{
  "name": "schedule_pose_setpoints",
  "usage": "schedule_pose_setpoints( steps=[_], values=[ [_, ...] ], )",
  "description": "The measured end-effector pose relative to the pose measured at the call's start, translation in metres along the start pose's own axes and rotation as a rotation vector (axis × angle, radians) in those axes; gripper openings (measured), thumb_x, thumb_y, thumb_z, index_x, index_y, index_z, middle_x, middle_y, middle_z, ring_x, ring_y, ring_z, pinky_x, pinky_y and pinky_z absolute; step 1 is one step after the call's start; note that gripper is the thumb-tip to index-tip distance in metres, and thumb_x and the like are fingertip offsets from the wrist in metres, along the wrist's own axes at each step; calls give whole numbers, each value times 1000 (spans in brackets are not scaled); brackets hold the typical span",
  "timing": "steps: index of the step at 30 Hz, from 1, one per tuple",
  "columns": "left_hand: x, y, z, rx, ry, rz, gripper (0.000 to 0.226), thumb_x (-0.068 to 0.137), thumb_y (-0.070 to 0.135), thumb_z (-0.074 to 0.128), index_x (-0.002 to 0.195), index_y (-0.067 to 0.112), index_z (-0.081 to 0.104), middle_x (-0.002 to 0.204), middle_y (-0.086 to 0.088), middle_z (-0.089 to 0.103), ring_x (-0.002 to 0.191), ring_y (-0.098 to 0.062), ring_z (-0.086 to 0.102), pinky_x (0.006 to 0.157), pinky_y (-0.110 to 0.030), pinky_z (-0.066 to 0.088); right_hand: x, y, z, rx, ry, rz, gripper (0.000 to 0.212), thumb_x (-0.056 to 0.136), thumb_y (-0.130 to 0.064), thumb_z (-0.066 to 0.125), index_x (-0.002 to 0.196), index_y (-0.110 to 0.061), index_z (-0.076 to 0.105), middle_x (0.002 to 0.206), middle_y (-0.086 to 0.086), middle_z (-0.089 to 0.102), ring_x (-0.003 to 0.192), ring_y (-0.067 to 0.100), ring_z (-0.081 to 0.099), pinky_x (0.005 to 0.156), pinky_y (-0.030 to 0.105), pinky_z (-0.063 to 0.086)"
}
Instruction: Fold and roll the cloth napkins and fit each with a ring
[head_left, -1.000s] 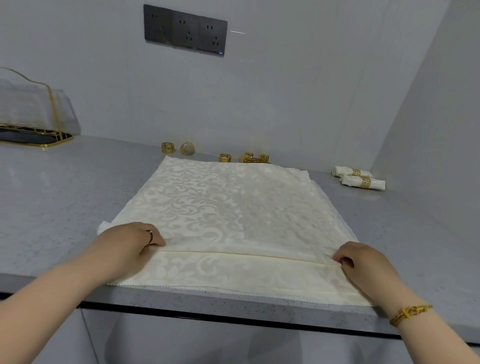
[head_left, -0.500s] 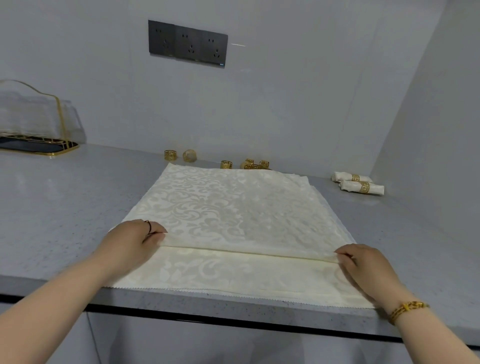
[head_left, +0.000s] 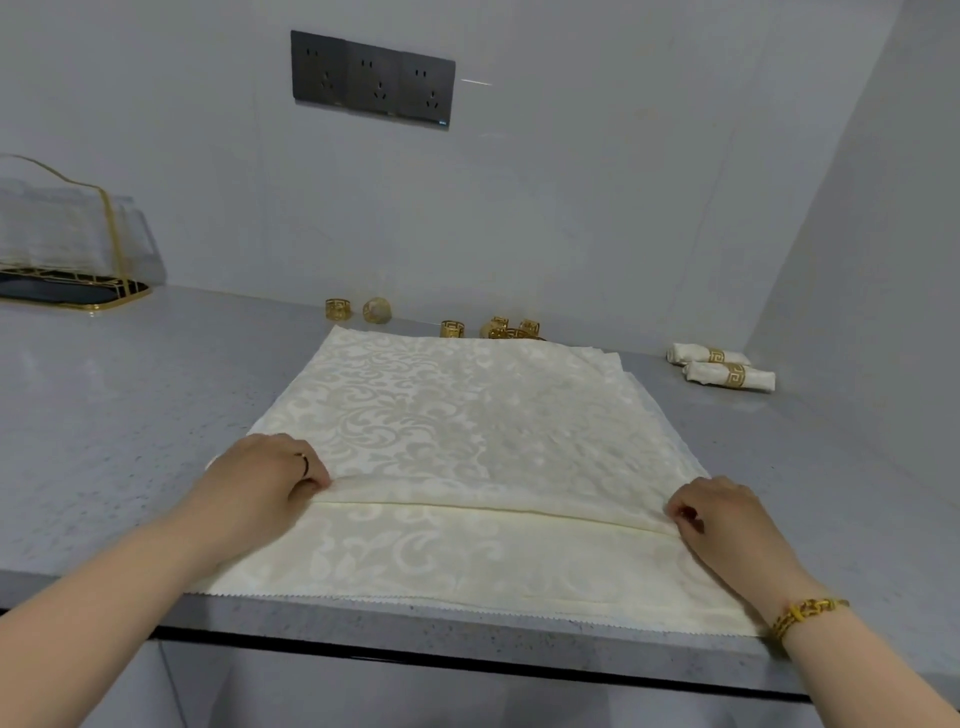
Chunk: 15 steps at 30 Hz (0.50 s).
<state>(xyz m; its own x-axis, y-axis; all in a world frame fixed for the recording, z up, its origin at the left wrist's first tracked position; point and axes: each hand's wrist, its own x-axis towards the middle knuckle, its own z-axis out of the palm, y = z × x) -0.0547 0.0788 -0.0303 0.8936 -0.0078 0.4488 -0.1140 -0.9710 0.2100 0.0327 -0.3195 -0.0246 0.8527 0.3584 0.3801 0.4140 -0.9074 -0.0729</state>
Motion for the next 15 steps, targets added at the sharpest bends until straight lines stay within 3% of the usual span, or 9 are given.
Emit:
schedule_pose_setpoints(
  steps=[2,4,7,9,11,15],
  values=[
    [-7,-4,-2,-18,-41,25,25,84,24,54,100,19,72,102,12,64,101,-16,58,79,-23,38,-7,4,-2,38,-45,-41,17,69,6,72,74,-10,71,70,4,67,66,25,61,62,24,39],
    [-10,-8,-3,-69,-71,44,44,74,36,41,105,22,69,100,20,57,101,-8,56,80,-19,38,-12,4,-9,40,-107,-34,16,83,-8,62,96,-10,70,91,3,68,85,20,60,72,21,37],
    [-5,-10,-6,-23,-89,37,31,82,34,50,104,23,69,101,19,59,101,-10,58,82,-18,39,-11,6,-15,20,-153,-67,26,91,-22,51,115,-18,60,111,-6,61,102,12,53,78,12,30],
    [0,-8,-5,63,-49,128,24,81,28,51,80,23,74,82,16,68,76,-13,67,67,-21,43,-8,-2,-18,-25,-163,-25,24,92,-21,50,113,-18,62,110,-5,62,103,14,55,79,15,34],
    [3,-8,-2,166,58,196,36,76,33,40,57,25,70,62,17,67,53,-10,64,54,-19,46,-5,-4,-14,-55,-102,-5,17,89,-14,55,98,-13,69,98,2,68,93,23,61,74,24,40],
    [1,-9,-5,150,76,224,41,78,32,36,59,19,70,59,9,67,52,-17,64,60,-26,50,-10,-5,-16,-18,-37,49,14,87,-8,56,88,-7,70,85,7,69,75,22,52,67,27,33]
  ],
)
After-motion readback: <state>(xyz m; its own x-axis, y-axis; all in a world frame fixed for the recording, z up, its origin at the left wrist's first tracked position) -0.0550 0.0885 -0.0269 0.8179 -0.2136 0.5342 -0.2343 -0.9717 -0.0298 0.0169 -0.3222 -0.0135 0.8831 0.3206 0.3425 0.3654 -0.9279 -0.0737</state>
